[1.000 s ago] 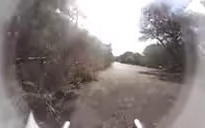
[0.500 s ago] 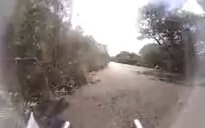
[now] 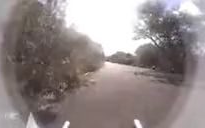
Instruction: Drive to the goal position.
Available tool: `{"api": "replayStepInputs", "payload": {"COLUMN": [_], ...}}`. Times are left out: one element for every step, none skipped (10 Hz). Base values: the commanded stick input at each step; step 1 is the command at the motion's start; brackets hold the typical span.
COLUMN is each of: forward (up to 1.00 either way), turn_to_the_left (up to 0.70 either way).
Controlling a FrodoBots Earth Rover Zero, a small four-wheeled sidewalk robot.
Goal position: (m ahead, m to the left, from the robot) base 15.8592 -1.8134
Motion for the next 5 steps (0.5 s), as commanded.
{"api": "replayStepInputs", "payload": {"forward": [0.70, 0.70, 0.70, 0.70, 0.70], "turn_to_the_left": [0.00, -0.01, -0.08, -0.15, -0.32]}}
